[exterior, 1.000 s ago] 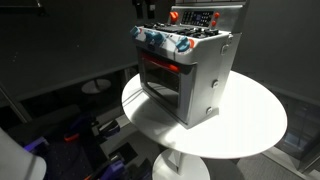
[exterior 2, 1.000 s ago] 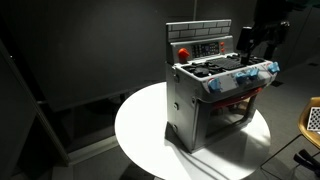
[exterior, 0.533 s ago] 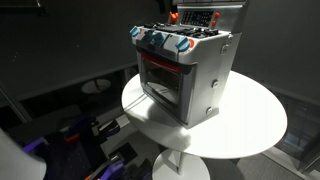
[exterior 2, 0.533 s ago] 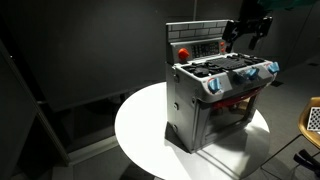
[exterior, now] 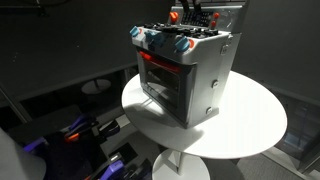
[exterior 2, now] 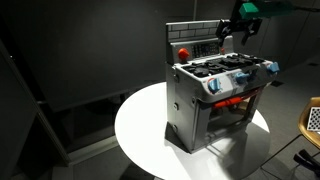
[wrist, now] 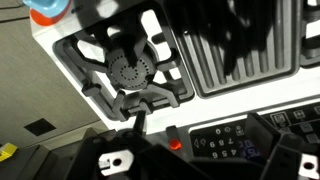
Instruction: Push the top right button on the toy stove
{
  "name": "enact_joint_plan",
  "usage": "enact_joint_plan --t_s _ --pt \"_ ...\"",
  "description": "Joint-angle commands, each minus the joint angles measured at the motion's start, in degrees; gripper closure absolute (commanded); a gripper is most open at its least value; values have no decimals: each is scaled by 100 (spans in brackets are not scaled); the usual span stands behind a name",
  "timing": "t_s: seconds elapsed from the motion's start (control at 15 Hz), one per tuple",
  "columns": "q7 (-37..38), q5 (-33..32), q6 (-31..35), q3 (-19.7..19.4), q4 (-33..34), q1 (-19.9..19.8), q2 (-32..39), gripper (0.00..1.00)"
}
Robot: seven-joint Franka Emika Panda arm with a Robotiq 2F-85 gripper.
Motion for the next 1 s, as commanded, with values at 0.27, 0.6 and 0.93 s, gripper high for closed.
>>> enact_joint_plan --t_s 0.27,0.6,0.93 --pt "465 -301 159 -403 435 -12 314 0" --pt "537 -288 112 -585 654 -11 531 0" --pt "649 -302 93 -732 868 20 773 0"
